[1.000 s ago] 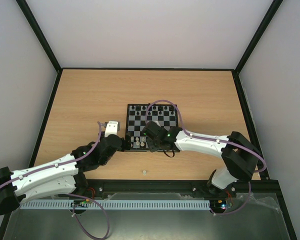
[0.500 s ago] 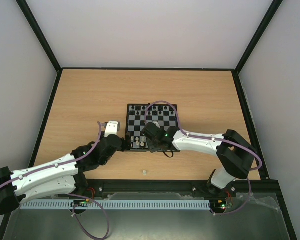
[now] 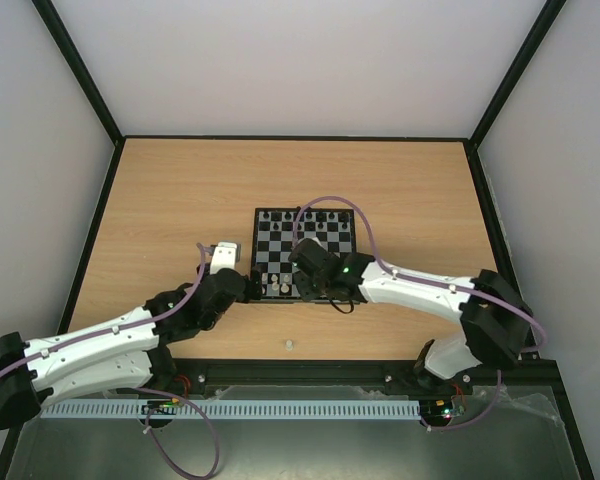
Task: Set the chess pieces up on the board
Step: Place the chess piece on the chessboard.
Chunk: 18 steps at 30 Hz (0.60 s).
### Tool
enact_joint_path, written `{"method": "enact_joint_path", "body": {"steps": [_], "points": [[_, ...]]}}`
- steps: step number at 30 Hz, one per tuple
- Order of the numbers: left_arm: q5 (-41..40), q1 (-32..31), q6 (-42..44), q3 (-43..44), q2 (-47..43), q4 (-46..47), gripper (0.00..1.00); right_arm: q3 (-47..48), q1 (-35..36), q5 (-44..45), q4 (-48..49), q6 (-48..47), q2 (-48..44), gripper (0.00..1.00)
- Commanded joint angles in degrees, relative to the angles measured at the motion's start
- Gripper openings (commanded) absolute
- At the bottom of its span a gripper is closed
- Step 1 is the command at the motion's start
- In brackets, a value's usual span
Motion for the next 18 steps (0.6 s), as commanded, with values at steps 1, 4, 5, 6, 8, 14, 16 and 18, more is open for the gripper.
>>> {"method": "enact_joint_path", "body": {"steps": [1, 4, 5, 6, 8, 14, 16, 18], "points": [[-1.09, 0.75, -0.43, -0.23, 0.97, -0.09, 0.99, -1.31, -0.21, -0.30, -0.96, -0.98, -5.09, 0.42], [0.77, 0.76, -1.31, 0.96, 1.26, -1.33, 0.99, -2.90, -0.17, 1.11, -0.86, -1.15, -7.40, 0.50], [2.60, 0.77, -1.73, 1.44, 1.40, -2.02, 0.99, -3.64, -0.22, 1.51, -0.52, -1.19, -8.34, 0.53], [4.29, 0.76, -2.23, 1.94, 1.60, -2.94, 0.99, -4.48, -0.18, 2.00, -0.09, -1.27, -9.35, 0.57], [8.04, 0.60, -3.24, 2.70, 1.66, -4.78, 0.99, -6.28, -0.21, 2.76, 0.83, -1.51, -11.43, 0.63], [15.62, -2.83, -6.63, 2.12, -1.15, -9.86, 0.97, -10.14, -0.22, 4.02, 2.90, -1.67, -16.57, 0.72], [17.23, -4.65, -7.93, 1.86, -1.73, -11.27, 0.94, -10.49, -0.19, 4.30, 2.96, -1.49, -17.39, 0.73], [18.77, -6.28, -9.03, 1.85, -1.66, -12.41, 0.86, -11.26, -0.21, 4.37, 3.29, -1.31, -18.71, 0.73]]}}
